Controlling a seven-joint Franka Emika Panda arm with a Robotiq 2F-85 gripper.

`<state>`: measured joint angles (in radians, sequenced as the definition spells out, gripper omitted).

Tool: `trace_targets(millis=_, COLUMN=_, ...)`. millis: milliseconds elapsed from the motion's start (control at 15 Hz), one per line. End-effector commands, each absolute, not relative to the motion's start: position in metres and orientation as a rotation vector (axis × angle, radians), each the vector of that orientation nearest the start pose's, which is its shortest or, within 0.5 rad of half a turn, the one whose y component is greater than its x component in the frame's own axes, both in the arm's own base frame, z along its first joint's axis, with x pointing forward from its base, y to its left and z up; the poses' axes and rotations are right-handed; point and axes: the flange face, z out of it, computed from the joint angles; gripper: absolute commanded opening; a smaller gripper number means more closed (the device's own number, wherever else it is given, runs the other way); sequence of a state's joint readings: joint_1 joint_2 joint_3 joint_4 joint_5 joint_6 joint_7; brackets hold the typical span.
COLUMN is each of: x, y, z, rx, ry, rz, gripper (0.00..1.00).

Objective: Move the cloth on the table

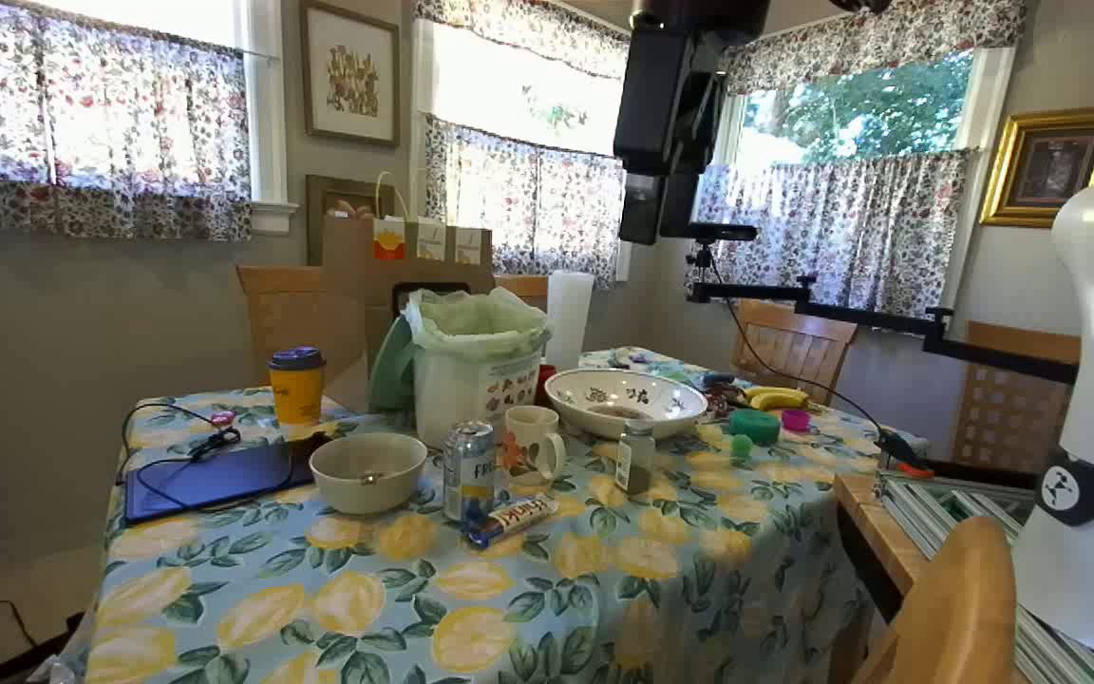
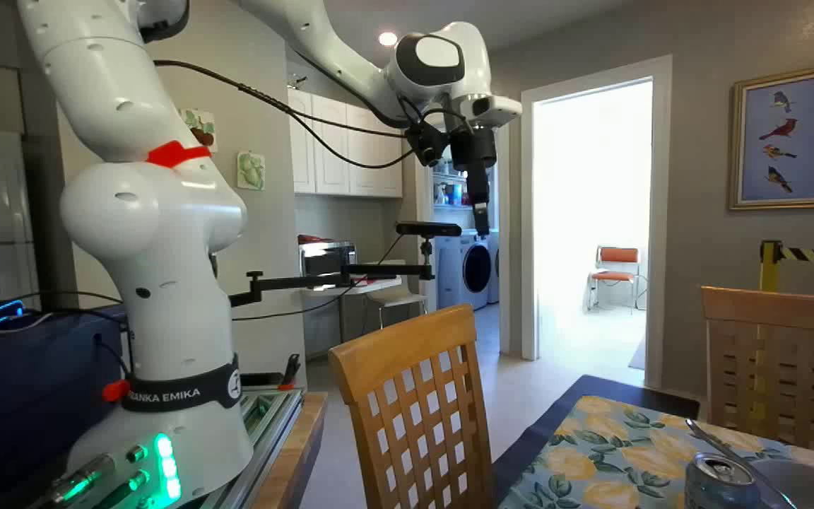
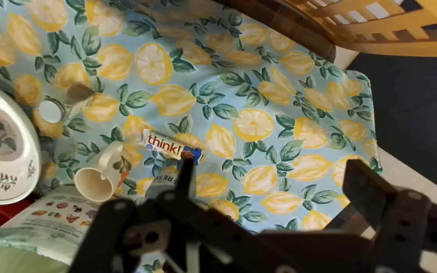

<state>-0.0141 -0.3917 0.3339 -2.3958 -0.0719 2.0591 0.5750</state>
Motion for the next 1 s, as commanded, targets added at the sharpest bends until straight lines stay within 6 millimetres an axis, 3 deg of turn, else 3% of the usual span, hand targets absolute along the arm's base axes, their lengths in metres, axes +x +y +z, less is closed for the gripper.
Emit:
trace_targets(millis=0, x=0.413, y=0.139, z=0.460, rx=-3.270, ry=0.401, rz=-0.181, gripper=1.00)
trace_targets(millis=467, x=0.416, y=0.135, z=0.456, rx=-3.253, ry=0.426, rz=-0.208, gripper=1.00)
trace_targets(millis=667, x=0.427, y=0.115, z=0.449, rx=-3.207, ry=0.536, rz=-0.226, gripper=1.00)
trace_targets(millis=933, x=0.445, y=0.074, z=0.429, rx=-3.099, ry=0.788, rz=-0.261, gripper=1.00)
